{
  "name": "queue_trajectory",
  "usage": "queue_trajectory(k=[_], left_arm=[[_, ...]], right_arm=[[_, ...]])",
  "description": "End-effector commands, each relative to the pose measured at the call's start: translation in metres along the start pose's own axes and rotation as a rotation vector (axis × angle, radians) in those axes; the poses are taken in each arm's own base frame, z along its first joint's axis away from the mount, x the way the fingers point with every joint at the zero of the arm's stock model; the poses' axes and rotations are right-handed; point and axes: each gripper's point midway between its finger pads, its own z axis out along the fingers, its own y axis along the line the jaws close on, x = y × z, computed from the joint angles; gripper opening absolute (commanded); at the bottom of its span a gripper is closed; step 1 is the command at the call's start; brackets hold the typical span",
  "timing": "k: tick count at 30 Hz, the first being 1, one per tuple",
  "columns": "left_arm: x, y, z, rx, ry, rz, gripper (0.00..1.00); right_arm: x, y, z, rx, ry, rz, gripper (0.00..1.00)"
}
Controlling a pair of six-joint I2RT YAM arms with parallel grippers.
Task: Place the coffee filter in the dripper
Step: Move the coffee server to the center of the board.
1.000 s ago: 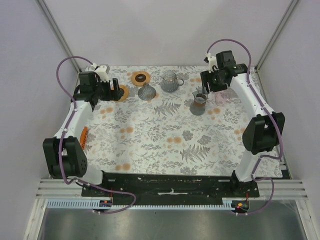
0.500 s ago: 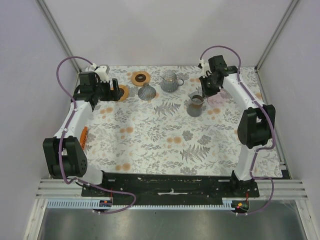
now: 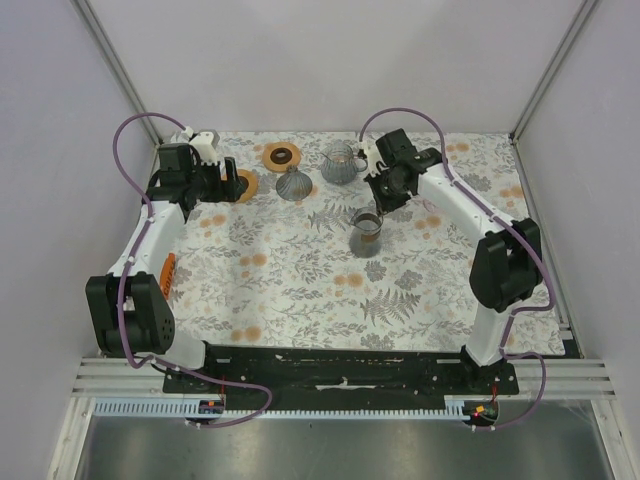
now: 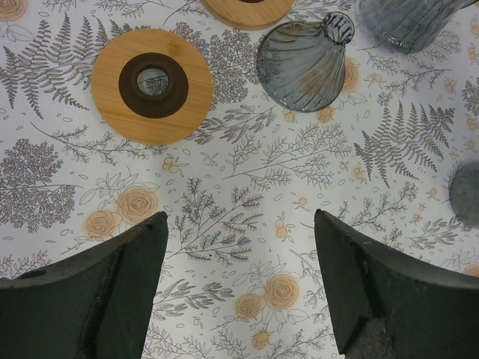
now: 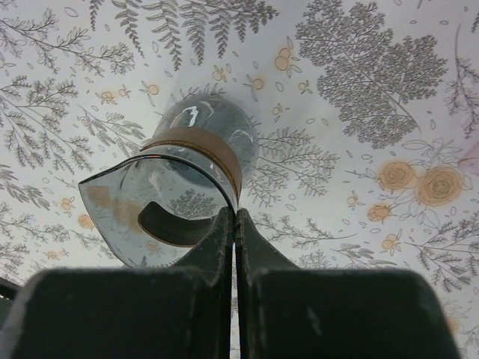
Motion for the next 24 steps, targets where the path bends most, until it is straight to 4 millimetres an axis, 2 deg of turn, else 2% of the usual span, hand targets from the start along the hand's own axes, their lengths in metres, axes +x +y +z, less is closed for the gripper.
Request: queue_trajectory(k=[1, 9, 16, 24], left_arm=[[-0.012, -0.003, -0.006, 0.007, -0.033, 0.043, 0.84], [-0.010, -0.004, -0.007, 0.013, -0.031, 0.048, 0.84], [-0.006, -0.004, -0.004, 0.017, -0.021, 0.048, 0.84], [0.000, 0.000, 0.002, 0.017, 0.014, 0.073, 0.84]], right_arm=[[-0.014, 0.009, -0.018, 0.029, -0.088, 0.054, 0.00], [-0.017, 0.021, -0.013, 0.022, -0.090, 0.062, 0.01], [-0.025, 0.036, -0.024, -0.038, -0.125, 0.046, 0.31], [-0.035, 0.038, -0.064, -0.037, -0.222, 0.002, 0.57]])
